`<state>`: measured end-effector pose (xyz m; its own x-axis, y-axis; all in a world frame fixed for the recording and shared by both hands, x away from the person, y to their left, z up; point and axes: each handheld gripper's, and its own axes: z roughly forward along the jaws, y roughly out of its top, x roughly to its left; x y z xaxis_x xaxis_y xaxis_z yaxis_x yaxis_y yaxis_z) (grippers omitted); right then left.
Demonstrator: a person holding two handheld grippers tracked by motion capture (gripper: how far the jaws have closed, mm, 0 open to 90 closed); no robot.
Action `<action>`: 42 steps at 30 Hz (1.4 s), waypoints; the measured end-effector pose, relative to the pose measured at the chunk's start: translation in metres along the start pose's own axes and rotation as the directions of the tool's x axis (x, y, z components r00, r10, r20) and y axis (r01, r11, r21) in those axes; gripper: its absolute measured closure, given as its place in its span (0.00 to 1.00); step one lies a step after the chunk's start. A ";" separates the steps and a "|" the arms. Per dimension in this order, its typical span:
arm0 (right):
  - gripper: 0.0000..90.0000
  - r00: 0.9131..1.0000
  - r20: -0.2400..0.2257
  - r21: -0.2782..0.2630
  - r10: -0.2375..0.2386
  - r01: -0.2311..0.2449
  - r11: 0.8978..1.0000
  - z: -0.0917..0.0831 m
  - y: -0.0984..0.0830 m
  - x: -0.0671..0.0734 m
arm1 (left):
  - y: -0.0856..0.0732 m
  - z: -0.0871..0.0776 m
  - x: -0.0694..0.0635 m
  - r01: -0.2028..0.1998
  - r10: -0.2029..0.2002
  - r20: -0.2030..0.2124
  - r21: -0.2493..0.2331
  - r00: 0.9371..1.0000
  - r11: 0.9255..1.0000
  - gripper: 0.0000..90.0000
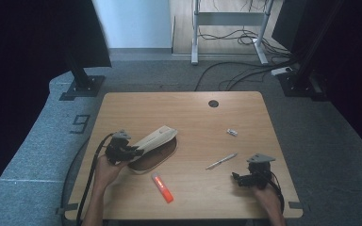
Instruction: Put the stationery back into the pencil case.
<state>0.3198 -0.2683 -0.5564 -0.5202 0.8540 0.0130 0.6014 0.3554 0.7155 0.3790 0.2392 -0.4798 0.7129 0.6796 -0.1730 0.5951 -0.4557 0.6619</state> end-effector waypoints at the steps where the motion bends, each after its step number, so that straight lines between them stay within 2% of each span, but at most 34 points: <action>1: 0.00 1.000 0.002 0.000 0.002 -0.002 1.000 0.000 0.000 0.000 | 0.000 0.000 0.000 -0.002 0.002 0.000 0.000 1.000 1.000 0.84; 11: 0.03 1.000 0.000 0.010 0.007 -0.007 1.000 -0.002 0.001 -0.001 | 0.000 0.001 -0.001 -0.008 0.008 -0.007 -0.004 1.000 1.000 0.84; 19: 0.06 1.000 -0.021 0.009 0.012 -0.011 1.000 -0.004 0.005 -0.004 | 0.000 0.001 -0.002 -0.012 0.012 -0.009 -0.003 1.000 1.000 0.84; 26: 0.09 0.998 -0.055 -0.013 0.017 -0.018 1.000 -0.008 0.013 -0.007 | 0.000 0.000 -0.002 -0.008 0.008 -0.004 -0.007 1.000 1.000 0.84; 34: 0.12 0.998 -0.062 -0.029 0.015 -0.017 0.999 -0.010 0.026 -0.014 | 0.000 -0.002 -0.001 -0.002 0.002 0.005 -0.009 1.000 1.000 0.84; 42: 0.16 0.998 -0.055 -0.042 -0.009 0.006 0.999 -0.007 0.045 -0.017 | 0.000 -0.002 -0.001 0.000 0.000 0.009 -0.013 1.000 1.000 0.84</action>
<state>0.3518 -0.2688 -0.5195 -0.5581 0.8285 0.0455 0.5724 0.3448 0.7440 0.3778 0.2398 -0.4782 0.7165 0.6740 -0.1797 0.5900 -0.4481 0.6717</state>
